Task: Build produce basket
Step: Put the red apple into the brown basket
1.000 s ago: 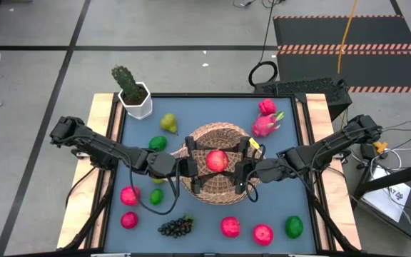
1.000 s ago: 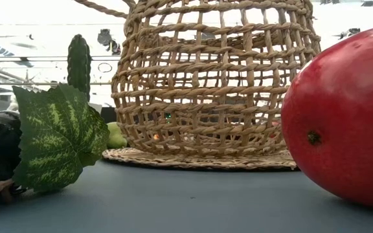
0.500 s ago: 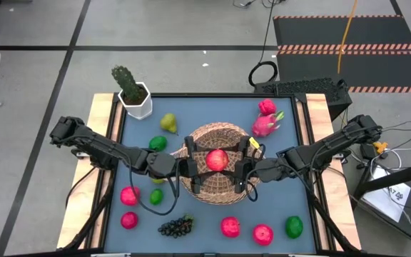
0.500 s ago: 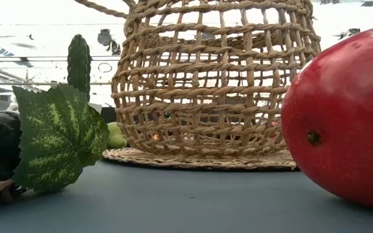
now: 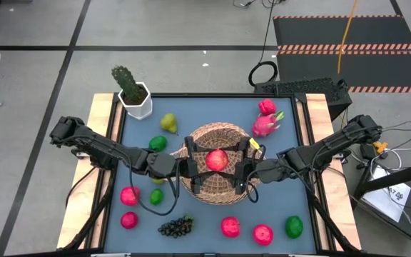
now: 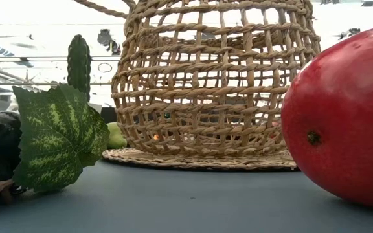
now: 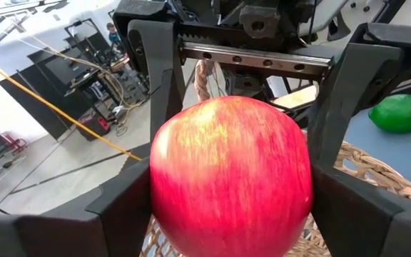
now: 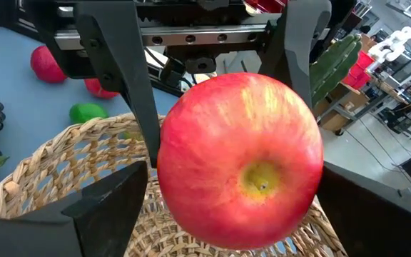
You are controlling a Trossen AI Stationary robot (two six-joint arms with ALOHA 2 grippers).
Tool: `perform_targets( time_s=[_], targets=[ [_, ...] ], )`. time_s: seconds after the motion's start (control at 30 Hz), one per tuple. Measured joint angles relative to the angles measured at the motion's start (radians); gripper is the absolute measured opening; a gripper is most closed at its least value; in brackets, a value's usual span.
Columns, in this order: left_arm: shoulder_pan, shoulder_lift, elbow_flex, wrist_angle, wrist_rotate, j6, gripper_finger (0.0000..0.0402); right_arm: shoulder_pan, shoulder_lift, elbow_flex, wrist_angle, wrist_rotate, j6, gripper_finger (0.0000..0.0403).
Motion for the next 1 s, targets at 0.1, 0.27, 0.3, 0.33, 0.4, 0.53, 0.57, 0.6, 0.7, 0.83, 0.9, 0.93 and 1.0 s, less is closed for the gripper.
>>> perform_targets(
  time_s=[0.1,0.27,0.3,0.33,0.4,0.53,0.57,0.6,0.7,0.83,0.9,0.93,1.0],
  targets=[
    [0.0,0.0,0.0,0.0,0.0,-0.003,0.0334,0.003,-0.009,0.0,-0.01,0.0,-0.001,0.0386],
    [0.0,0.0,0.0,0.0,0.0,-0.008,0.0343,0.024,-0.05,0.0,-0.046,0.03,0.004,0.0385],
    [0.0,0.0,0.0,0.0,0.0,-0.008,0.034,0.031,-0.061,0.0,-0.057,0.036,0.006,0.0385],
    [0.0,0.0,0.0,-0.001,0.0,-0.008,0.0337,0.042,-0.075,0.0,-0.063,0.052,0.007,0.0385],
    [0.0,0.0,0.0,-0.001,0.0,-0.009,0.033,0.064,-0.105,0.0,-0.081,0.058,0.008,0.0385],
    [0.0,0.0,0.0,0.0,0.0,-0.06,0.0325,0.11,-0.171,0.0,-0.136,0.059,0.054,0.0385],
    [0.0,0.0,0.003,-0.006,0.0,-0.072,0.0326,0.121,-0.191,0.0,-0.157,0.059,0.073,0.0385],
    [-0.003,0.0,0.01,-0.016,0.0,-0.082,0.0329,0.131,-0.21,0.0,-0.177,0.061,0.091,0.0385],
    [-0.006,0.0,0.058,-0.078,-0.007,-0.097,0.0335,0.163,-0.266,0.0,-0.244,0.061,0.153,0.0385],
    [0.0,-0.002,0.151,-0.204,-0.007,-0.093,0.0333,0.198,-0.325,0.0,-0.305,0.062,0.216,0.0384],
    [0.014,-0.002,0.202,-0.283,-0.007,-0.091,0.0328,0.215,-0.347,0.0,-0.331,0.065,0.229,0.0384],
    [0.023,-0.002,0.228,-0.321,-0.007,-0.091,0.0327,0.224,-0.355,0.0,-0.34,0.078,0.236,0.0384],
    [0.042,-0.002,0.279,-0.4,-0.008,-0.094,0.0326,0.243,-0.366,-0.001,-0.354,0.123,0.24,0.0384]
  ],
)
